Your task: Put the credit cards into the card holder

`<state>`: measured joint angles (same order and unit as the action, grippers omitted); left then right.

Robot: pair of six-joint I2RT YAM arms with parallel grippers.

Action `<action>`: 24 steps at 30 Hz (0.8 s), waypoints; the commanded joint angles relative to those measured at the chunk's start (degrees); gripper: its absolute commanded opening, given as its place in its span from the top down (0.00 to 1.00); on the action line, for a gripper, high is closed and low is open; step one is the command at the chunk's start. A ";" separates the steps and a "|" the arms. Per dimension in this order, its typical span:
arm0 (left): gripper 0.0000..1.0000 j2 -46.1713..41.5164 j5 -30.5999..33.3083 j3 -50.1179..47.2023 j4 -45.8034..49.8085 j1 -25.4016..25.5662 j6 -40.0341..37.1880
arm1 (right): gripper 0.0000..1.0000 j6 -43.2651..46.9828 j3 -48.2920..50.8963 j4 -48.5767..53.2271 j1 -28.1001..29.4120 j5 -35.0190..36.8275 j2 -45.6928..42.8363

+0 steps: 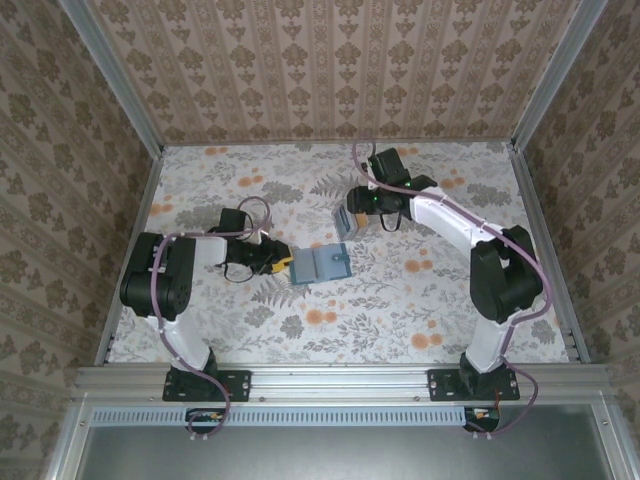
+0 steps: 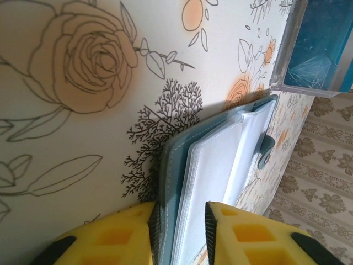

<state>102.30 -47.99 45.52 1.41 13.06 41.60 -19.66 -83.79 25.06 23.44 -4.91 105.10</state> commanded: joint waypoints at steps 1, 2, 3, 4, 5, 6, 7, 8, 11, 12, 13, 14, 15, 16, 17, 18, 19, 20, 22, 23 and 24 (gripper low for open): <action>0.68 0.01 3.14 -0.87 4.61 -0.14 -1.79 | 0.43 3.63 -4.11 7.43 -1.32 -0.52 4.13; 0.67 0.13 3.09 -0.72 5.10 -0.14 -2.05 | 0.43 4.00 -4.79 7.72 -1.63 -0.55 5.17; 0.67 0.18 3.08 -0.71 5.18 -0.27 -2.05 | 0.43 4.24 -5.26 7.72 -1.92 -0.84 6.21; 0.67 0.20 3.07 -0.83 4.98 -0.31 -1.85 | 0.43 4.28 -5.60 7.81 -2.21 -1.14 7.01; 0.67 0.26 2.94 -0.87 4.75 -0.32 -1.72 | 0.44 4.30 -5.77 7.68 -2.55 -1.61 7.75; 0.67 0.27 2.92 -0.87 4.79 -0.39 -1.71 | 0.46 4.39 -5.82 7.43 -2.83 -1.72 8.60; 0.67 0.34 2.98 -0.82 4.83 -0.41 -1.81 | 0.46 4.46 -5.86 7.14 -2.95 -1.91 9.14; 0.67 0.40 2.91 -0.74 4.90 -0.49 -1.83 | 0.46 4.48 -6.10 6.89 -3.16 -2.49 9.83; 0.66 0.44 2.98 -0.69 4.83 -0.73 -1.64 | 0.46 4.81 -7.66 7.35 -3.30 -3.78 11.51; 0.66 0.44 2.99 -0.61 4.83 -0.77 -1.67 | 0.47 4.73 -8.12 7.46 -3.31 -4.46 11.98; 0.66 0.53 2.86 -0.54 4.92 -0.82 -1.68 | 0.48 4.51 -8.38 7.29 -3.31 -5.20 12.22; 0.66 0.66 2.82 -0.51 4.98 -0.84 -1.78 | 0.49 4.21 -8.45 7.02 -3.25 -5.96 12.61; 0.66 0.75 2.76 -0.43 4.88 -0.93 -1.59 | 0.50 4.02 -8.66 7.09 -3.18 -6.56 13.01; 0.66 0.71 2.77 -0.43 4.83 -0.93 -1.60 | 0.51 4.04 -8.96 7.34 -3.20 -6.93 13.30; 0.66 0.71 2.81 -0.52 4.83 -0.97 -1.54 | 0.52 3.98 -9.27 7.85 -3.06 -6.78 13.62; 0.66 0.62 2.77 -0.52 4.83 -1.04 -1.53 | 0.52 3.96 -9.35 8.06 -2.91 -6.49 13.69; 0.66 0.66 2.81 -0.52 4.78 -1.10 -1.54 | 0.52 3.93 -9.16 7.97 -2.81 -6.24 13.66; 0.66 0.70 2.78 -0.60 4.82 -1.11 -1.53 | 0.52 3.93 -9.07 7.95 -2.59 -5.96 13.65; 0.66 0.90 2.70 -0.63 4.66 -1.24 -1.32 | 0.52 4.14 -9.07 8.18 -2.44 -5.68 13.91; 0.66 0.92 2.65 -0.61 4.60 -1.20 -1.26 | 0.52 3.98 -9.05 8.19 -2.28 -5.85 13.82; 0.66 0.88 2.63 -0.61 4.65 -1.23 -1.31 | 0.52 3.70 -8.82 7.93 -2.12 -6.34 13.64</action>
<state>102.24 -48.42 45.52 1.45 12.91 40.88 -16.21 -91.83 30.89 20.58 -9.58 117.40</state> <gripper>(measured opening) 0.338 0.482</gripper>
